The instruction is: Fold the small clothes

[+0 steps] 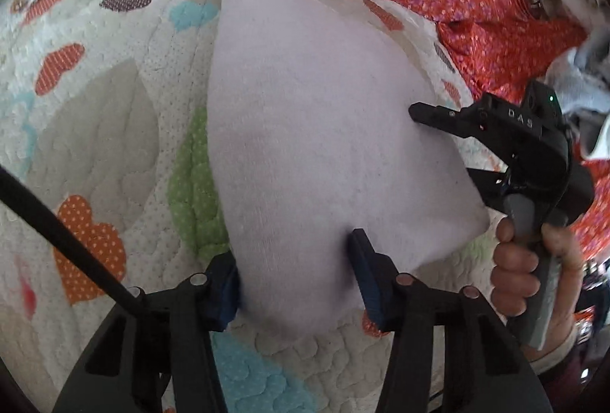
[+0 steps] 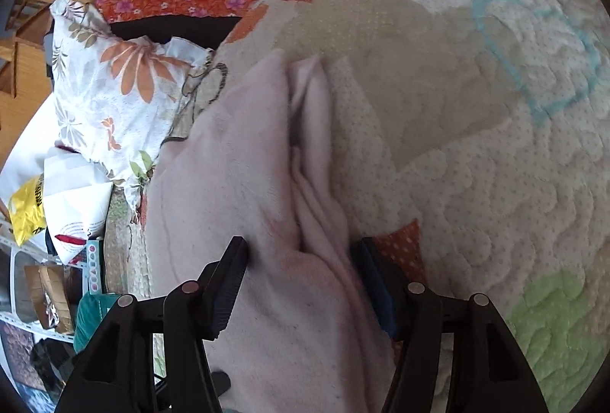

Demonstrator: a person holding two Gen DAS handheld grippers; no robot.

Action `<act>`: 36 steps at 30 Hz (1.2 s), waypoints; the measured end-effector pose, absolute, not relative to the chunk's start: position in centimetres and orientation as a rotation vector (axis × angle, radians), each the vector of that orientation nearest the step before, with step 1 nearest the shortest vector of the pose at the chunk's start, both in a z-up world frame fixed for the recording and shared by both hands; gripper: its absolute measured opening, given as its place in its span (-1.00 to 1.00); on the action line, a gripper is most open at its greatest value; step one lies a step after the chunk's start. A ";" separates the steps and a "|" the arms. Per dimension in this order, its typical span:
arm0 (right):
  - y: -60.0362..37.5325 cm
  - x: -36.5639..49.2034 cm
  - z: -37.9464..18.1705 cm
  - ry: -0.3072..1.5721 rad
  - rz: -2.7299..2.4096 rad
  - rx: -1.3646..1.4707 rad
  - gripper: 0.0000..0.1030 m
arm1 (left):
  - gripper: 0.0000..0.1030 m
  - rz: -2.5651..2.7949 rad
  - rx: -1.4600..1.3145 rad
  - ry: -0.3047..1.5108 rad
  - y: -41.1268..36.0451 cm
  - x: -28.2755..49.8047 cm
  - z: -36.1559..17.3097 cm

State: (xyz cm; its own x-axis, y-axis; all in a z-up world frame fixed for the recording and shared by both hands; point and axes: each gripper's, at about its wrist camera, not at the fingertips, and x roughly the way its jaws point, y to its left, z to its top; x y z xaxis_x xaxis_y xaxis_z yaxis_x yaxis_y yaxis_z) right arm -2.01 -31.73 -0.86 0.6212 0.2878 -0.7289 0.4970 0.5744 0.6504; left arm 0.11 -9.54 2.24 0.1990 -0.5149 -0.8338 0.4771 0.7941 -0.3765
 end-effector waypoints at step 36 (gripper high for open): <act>-23.2 -8.1 0.3 1.019 -0.029 0.740 -0.46 | -0.60 -0.709 0.003 1.139 -3.8 -5.4 3.3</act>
